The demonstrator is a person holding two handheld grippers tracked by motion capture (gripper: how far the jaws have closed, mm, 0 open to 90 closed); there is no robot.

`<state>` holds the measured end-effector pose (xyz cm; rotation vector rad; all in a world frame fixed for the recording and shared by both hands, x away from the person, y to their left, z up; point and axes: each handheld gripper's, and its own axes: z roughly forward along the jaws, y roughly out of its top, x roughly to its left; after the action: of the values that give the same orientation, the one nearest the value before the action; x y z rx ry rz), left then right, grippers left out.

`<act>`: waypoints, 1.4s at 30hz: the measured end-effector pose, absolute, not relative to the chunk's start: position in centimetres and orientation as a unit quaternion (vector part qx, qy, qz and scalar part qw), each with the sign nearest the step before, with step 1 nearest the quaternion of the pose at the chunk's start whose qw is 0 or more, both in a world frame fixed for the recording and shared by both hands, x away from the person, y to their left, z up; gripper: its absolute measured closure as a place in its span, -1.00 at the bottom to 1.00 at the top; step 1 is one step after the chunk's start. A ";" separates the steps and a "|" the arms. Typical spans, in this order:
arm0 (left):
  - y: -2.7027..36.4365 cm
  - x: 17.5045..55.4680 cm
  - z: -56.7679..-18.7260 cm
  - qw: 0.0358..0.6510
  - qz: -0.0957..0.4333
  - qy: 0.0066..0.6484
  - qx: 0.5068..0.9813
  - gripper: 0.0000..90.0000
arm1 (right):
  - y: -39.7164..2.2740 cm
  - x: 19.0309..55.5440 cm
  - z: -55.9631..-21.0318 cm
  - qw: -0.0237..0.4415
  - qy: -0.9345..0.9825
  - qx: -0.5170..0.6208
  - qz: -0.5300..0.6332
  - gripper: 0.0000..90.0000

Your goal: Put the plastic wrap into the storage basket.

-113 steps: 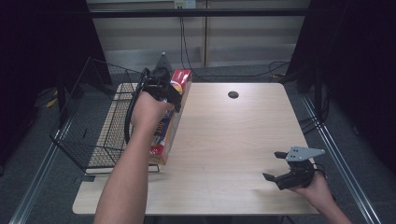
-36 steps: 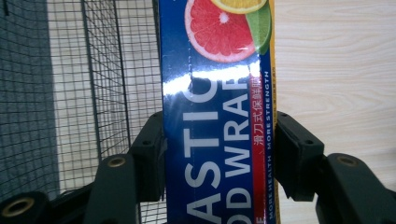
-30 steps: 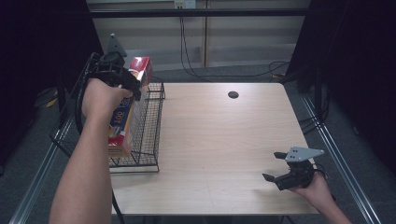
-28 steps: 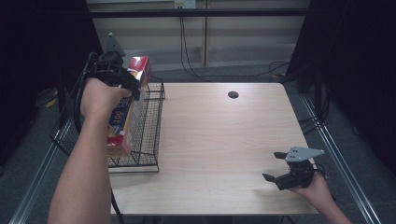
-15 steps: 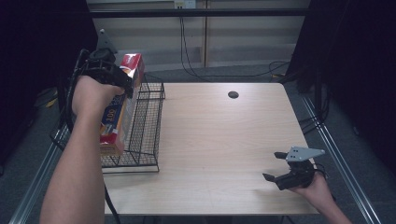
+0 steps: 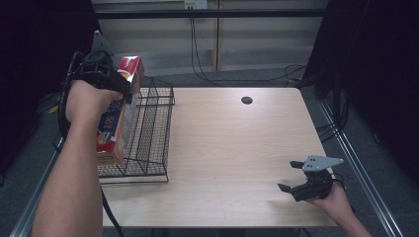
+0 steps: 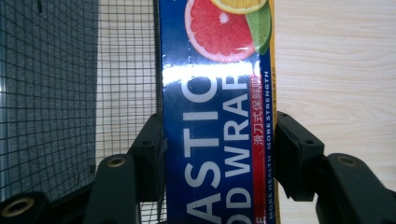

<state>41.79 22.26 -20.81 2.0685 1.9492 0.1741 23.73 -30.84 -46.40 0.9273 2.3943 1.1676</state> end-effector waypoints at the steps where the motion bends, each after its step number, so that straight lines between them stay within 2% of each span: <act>1: 22.3 41.8 -20.8 0.147 0.061 0.681 0.715 -0.01 | -30.9 23.7 -46.4 0.161 0.838 0.324 0.408 -0.83; 42: 26.3 41.9 -23.9 0.136 0.064 0.702 0.696 -0.01 | -30.9 23.7 -46.5 0.155 0.838 0.327 0.409 -0.82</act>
<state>41.87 26.30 -23.87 2.0160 2.0317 0.1854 23.73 -30.94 -46.46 0.9380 2.3999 1.1706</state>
